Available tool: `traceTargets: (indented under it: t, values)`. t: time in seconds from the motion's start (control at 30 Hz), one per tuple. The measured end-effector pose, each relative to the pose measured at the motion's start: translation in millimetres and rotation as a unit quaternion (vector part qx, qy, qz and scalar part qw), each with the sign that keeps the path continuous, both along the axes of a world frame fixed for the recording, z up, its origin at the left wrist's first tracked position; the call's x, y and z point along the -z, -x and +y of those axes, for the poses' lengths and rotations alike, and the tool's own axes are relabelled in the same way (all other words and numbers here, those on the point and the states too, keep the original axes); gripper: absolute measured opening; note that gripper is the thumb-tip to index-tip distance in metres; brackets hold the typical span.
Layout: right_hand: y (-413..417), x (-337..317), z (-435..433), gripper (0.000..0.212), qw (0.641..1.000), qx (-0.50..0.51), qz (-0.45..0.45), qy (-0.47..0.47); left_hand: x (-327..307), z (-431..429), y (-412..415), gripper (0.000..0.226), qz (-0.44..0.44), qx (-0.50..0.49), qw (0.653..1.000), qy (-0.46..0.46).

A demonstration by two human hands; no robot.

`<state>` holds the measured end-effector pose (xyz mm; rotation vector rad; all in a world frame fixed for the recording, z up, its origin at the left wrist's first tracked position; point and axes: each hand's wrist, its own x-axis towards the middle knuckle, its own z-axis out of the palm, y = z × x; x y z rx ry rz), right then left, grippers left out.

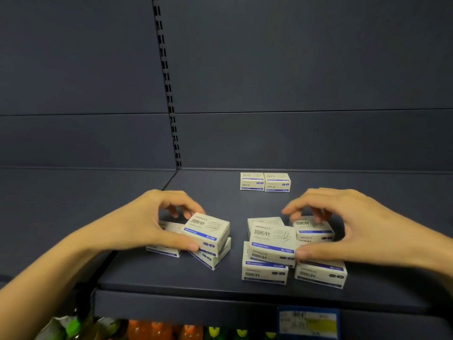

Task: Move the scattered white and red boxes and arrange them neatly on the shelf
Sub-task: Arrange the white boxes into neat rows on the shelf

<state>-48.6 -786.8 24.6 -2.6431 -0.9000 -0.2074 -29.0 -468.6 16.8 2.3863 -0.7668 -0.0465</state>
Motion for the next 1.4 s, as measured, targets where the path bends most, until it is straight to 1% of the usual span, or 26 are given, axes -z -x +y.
traceTargets:
  t: [0.1, 0.2, 0.3, 0.37, 0.47, 0.53, 0.6, 0.67, 0.73, 0.87, 0.97, 1.1, 1.27, 1.4]
  values:
    - [6, 1, 3, 0.067, 1.0, 0.006, 0.0, -0.005, 0, -2, 0, 0.041, -0.003, 0.012, 1.0, 0.019]
    - [12, 3, 7, 0.067, 1.0, 0.022, -0.016, -0.001, -2, -7, -2, 0.041, -0.018, 0.007, 0.999, 0.027]
    - [14, 8, 13, 0.058, 0.999, 0.034, -0.029, -0.005, -7, -19, -8, 0.041, -0.042, -0.01, 0.998, 0.046]
    - [15, 11, 13, 0.052, 0.999, 0.034, -0.021, -0.021, -11, -28, -15, 0.041, -0.057, -0.02, 0.997, 0.051]
    - [12, 7, 7, 0.045, 0.998, 0.036, -0.006, -0.043, -15, -42, -32, 0.037, -0.08, -0.05, 0.995, 0.041]
    - [3, 0, 1, 0.045, 0.997, 0.05, -0.005, -0.064, -14, -50, -46, 0.033, -0.085, -0.068, 0.994, 0.029]
    - [-12, -5, -4, 0.046, 0.994, 0.065, -0.006, -0.09, -12, -59, -59, 0.034, -0.095, -0.075, 0.993, 0.007]
    - [-30, -6, -8, 0.04, 0.991, 0.08, 0.001, -0.106, -10, -67, -70, 0.038, -0.104, -0.082, 0.991, -0.019]
    - [-49, -2, -10, 0.034, 0.989, 0.095, 0.009, -0.11, -7, -73, -80, 0.041, -0.103, -0.087, 0.99, -0.034]
    - [-78, 9, -10, 0.036, 0.988, 0.117, 0.019, -0.095, 2, -80, -94, 0.044, -0.089, -0.095, 0.99, -0.049]
    - [-91, 16, -10, 0.037, 0.989, 0.122, 0.036, -0.082, 10, -83, -101, 0.042, -0.073, -0.105, 0.991, -0.034]
    - [-100, 26, -13, 0.032, 0.989, 0.116, 0.055, -0.08, 19, -84, -108, 0.039, -0.049, -0.116, 0.992, -0.004]
    - [-107, 34, -14, 0.033, 0.985, 0.118, 0.062, -0.112, 20, -87, -113, 0.044, -0.073, -0.12, 0.99, -0.018]
    - [-110, 35, -14, 0.034, 0.98, 0.125, 0.06, -0.142, 22, -90, -117, 0.043, -0.08, -0.127, 0.989, -0.019]
